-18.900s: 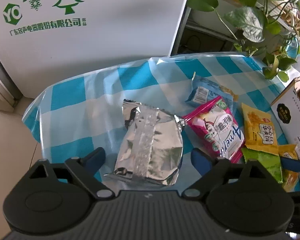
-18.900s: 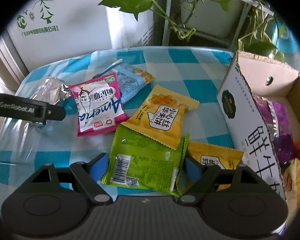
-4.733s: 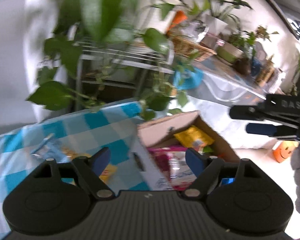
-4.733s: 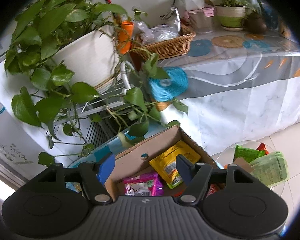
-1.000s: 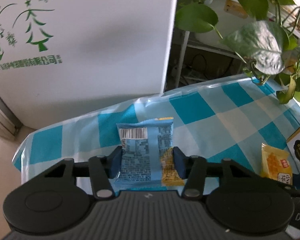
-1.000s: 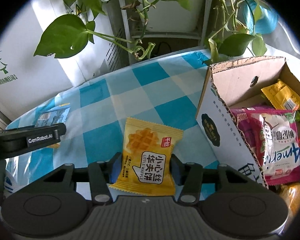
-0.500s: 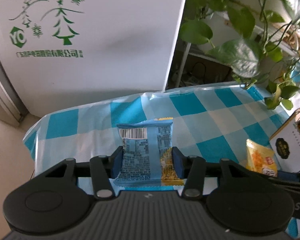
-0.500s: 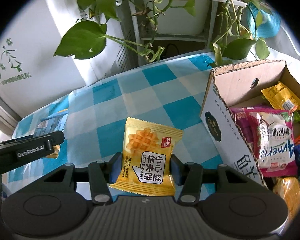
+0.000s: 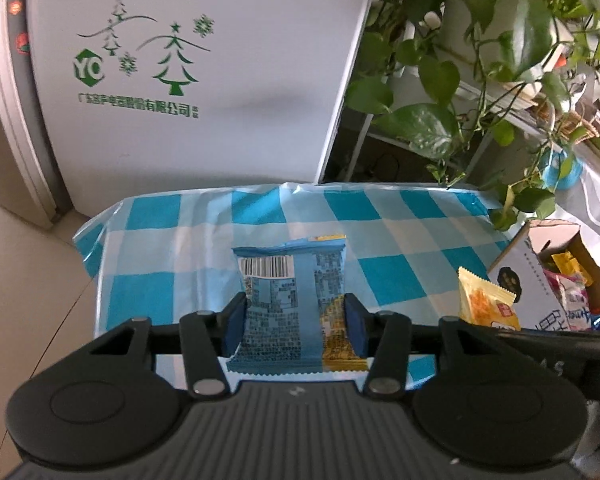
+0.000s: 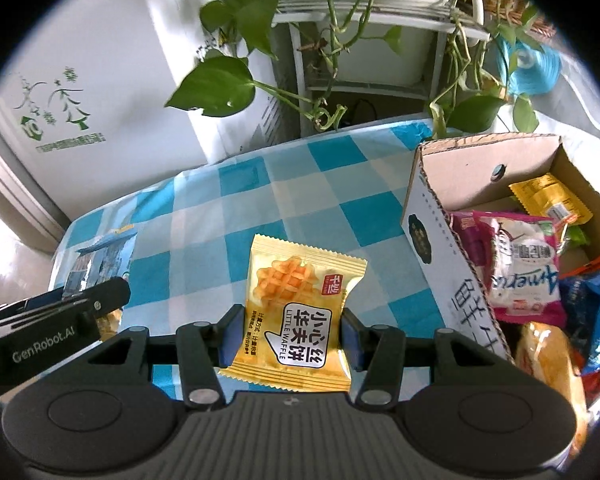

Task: Organize snacks
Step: 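Grasp the light-blue bag with the left gripper while the right gripper grasps the yellow waffle bag, then lift and carry the light-blue bag and yellow waffle bag over the box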

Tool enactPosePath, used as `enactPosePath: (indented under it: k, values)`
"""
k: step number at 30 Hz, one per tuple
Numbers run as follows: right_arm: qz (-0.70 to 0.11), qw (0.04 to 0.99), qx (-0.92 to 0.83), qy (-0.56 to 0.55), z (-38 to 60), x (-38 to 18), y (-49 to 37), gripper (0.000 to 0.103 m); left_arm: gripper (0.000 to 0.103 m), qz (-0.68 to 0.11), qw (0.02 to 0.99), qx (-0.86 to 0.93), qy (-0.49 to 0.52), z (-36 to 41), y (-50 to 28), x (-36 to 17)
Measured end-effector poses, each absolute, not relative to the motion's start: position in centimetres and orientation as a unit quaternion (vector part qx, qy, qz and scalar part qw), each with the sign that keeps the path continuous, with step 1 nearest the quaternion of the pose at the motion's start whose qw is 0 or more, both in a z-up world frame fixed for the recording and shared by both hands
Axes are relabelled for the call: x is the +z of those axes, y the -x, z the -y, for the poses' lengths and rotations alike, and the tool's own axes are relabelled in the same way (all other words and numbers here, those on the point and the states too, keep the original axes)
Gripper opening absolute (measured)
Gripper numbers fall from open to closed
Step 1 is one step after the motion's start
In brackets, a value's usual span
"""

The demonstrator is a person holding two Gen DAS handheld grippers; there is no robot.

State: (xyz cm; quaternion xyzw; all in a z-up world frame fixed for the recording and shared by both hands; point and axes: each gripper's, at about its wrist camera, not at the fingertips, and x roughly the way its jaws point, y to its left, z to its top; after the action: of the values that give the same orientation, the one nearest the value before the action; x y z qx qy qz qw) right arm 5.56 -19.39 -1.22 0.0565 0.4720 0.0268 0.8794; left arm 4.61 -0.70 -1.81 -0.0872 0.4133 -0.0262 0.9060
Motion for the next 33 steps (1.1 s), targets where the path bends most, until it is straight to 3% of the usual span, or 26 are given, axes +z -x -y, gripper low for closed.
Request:
enactPosePath:
  k: [15,33]
  values:
    - [-0.440,0.895,0.064,-0.033,20.7,2.0,-1.2,0.057,0.049,-0.373,0.926,-0.014,0.060,1.8,2.9,-0.5]
    - [-0.411,0.908,0.065,-0.044,25.3,4.6,2.0,0.057,0.049,-0.355,0.932,-0.038,0.061,5.9,5.2,2.0]
